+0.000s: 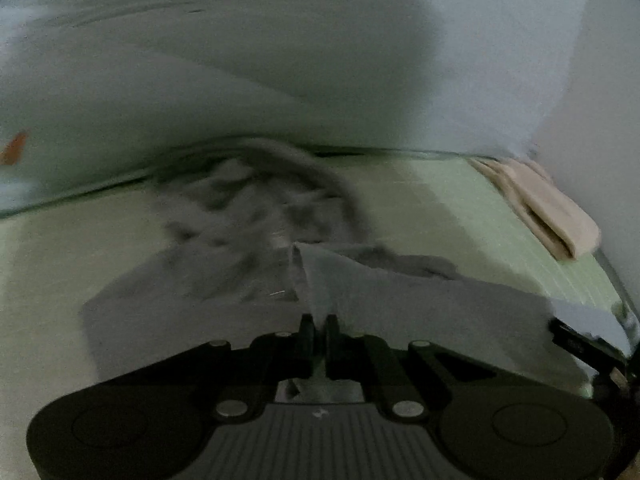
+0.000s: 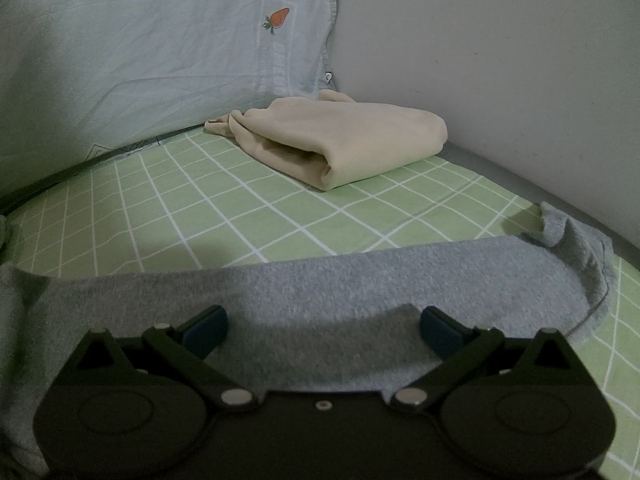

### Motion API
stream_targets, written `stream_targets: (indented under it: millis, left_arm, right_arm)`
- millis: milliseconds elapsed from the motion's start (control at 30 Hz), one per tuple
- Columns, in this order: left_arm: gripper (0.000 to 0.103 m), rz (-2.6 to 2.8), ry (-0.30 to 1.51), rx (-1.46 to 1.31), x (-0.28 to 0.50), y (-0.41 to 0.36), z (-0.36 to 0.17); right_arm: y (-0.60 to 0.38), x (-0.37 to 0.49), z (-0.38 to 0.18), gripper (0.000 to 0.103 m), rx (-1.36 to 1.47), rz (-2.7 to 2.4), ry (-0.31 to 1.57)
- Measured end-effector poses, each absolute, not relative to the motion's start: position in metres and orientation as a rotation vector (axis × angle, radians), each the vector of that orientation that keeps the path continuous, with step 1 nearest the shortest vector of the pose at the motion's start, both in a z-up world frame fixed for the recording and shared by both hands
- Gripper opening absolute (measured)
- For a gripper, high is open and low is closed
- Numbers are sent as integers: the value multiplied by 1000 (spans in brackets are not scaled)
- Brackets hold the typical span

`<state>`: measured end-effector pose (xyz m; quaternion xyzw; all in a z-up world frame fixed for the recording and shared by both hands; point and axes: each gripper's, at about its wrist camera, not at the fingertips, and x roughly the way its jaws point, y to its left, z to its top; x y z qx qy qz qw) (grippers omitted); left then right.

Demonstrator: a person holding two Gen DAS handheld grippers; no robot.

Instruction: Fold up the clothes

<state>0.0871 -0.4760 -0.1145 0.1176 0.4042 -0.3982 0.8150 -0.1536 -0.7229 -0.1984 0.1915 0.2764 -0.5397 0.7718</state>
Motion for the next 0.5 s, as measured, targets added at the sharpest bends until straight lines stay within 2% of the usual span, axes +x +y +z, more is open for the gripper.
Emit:
stream_targets:
  millis: [233, 500]
  left_arm:
    - [6, -672, 916, 155, 114, -420, -117]
    - [9, -528, 1025, 114, 136, -379, -153]
  right_arm:
    - [-722, -153, -199, 103, 417, -1173, 599]
    - [-723, -153, -199, 103, 416, -1172, 599]
